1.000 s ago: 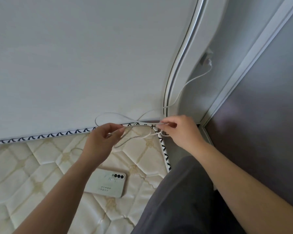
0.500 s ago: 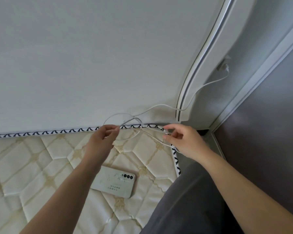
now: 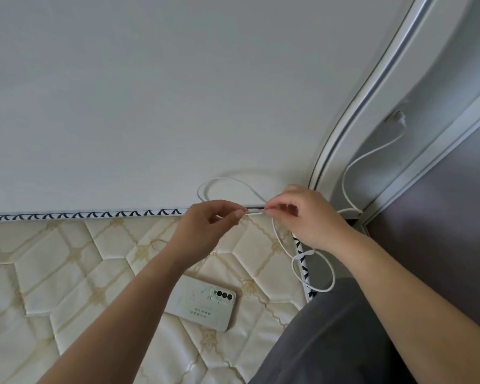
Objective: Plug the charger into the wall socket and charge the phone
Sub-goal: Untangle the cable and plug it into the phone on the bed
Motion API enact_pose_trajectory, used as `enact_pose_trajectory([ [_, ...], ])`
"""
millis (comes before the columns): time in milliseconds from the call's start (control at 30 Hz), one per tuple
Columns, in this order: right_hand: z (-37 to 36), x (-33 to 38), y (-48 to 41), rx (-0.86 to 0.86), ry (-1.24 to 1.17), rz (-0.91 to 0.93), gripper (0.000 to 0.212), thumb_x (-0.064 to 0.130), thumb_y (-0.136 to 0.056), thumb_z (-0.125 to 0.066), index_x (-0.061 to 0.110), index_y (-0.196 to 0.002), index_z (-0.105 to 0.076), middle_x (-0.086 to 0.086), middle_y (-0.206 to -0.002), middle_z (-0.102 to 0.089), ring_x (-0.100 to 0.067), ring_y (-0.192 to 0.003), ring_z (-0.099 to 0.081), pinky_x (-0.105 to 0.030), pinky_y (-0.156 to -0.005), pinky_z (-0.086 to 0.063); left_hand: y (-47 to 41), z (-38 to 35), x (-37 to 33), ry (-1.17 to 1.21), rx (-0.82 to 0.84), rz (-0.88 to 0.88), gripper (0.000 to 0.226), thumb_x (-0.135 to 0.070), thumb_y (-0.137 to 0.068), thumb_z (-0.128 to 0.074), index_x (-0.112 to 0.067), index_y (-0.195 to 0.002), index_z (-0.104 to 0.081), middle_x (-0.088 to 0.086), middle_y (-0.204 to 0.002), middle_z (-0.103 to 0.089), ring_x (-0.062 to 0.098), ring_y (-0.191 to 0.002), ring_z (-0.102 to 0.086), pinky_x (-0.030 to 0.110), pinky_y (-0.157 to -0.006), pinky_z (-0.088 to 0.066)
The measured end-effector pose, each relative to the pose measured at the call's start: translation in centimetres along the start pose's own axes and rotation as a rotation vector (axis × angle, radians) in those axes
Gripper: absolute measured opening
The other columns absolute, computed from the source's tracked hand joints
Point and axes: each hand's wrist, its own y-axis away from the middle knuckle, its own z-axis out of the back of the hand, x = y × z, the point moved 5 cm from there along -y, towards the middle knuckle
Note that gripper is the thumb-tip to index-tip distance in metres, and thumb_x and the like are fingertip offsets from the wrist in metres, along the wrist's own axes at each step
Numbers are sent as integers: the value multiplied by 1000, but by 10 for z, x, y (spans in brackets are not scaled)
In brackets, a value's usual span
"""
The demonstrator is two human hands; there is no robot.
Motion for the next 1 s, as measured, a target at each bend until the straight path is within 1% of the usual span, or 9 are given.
enact_pose_trajectory([
  [133, 26, -17, 2, -103, 88, -42, 11, 27, -84, -61, 22, -87, -70, 3, -84, -57, -6, -68, -51, -15, -61, -33, -3, 6, 12, -50, 8, 49, 11, -30, -85, -61, -35, -84, -71, -20, -72, -72, -7, -65, -62, 10, -58, -47],
  [300, 7, -26, 9, 18, 200, -35, 15, 21, -85, -60, 13, -93, -69, -2, -92, -59, -15, -84, -54, -22, -72, -36, -5, -8, 12, -148, -8, -1, 23, -22, -87, -59, -43, -77, -65, -20, -69, -70, -14, -66, -59, 0, -59, -39],
  [400, -13, -12, 9, 59, 147, 58, 24, 30, -81, -61, 19, -103, -65, 3, -101, -63, -12, -95, -54, -19, -79, -35, -8, -18, 9, -134, 16, -22, 23, -22, -87, -59, -42, -79, -67, -18, -72, -71, -11, -69, -61, 1, -62, -40],
  [533, -38, -7, 9, 40, 10, 31, 23, 43, -83, -57, 30, -100, -66, 12, -87, -68, -5, -79, -58, -22, -68, -42, -8, -17, 15, -141, 20, -46, 18, -21, -85, -61, -38, -84, -67, -16, -77, -71, -9, -70, -61, 4, -64, -41],
  [633, -55, -26, 12, 18, -35, -51, 15, 36, -83, -61, 25, -88, -71, 9, -78, -70, 1, -65, -55, -20, -62, -40, -3, -19, 39, -212, 108, 54, 12, -24, -85, -61, -34, -89, -67, -17, -80, -66, -3, -70, -59, 10, -62, -41],
  [767, -83, -57, 16, 49, -54, -162, 16, 29, -84, -62, 19, -91, -72, 4, -85, -73, -9, -75, -61, -22, -69, -40, 7, -29, 81, -442, 202, 144, 18, -25, -90, -53, -25, -97, -70, -16, -79, -59, 3, -74, -52, 8, -54, -34],
  [867, -102, -64, 11, 153, 105, -118, 19, 36, -86, -56, 27, -95, -70, 11, -92, -72, -11, -87, -61, -27, -79, -29, 9, -27, 99, -397, 138, 200, 18, -28, -89, -54, -28, -96, -70, -16, -76, -61, 4, -74, -56, 8, -55, -36],
  [933, -118, -54, 6, 229, 196, -40, 21, 44, -86, -48, 36, -95, -66, 17, -87, -68, -7, -85, -55, -31, -76, -14, 9, -27, 107, -383, 131, 213, 17, -28, -88, -55, -28, -98, -69, -13, -84, -64, 6, -83, -59, 16, -64, -39],
  [1000, -130, -45, 2, 263, 166, -32, 21, 47, -87, -47, 38, -93, -64, 16, -81, -65, -8, -79, -53, -34, -74, -13, 11, -27, 112, -390, 142, 205, 17, -30, -86, -59, -27, -101, -68, -10, -92, -64, 9, -91, -60, 20, -72, -42],
])
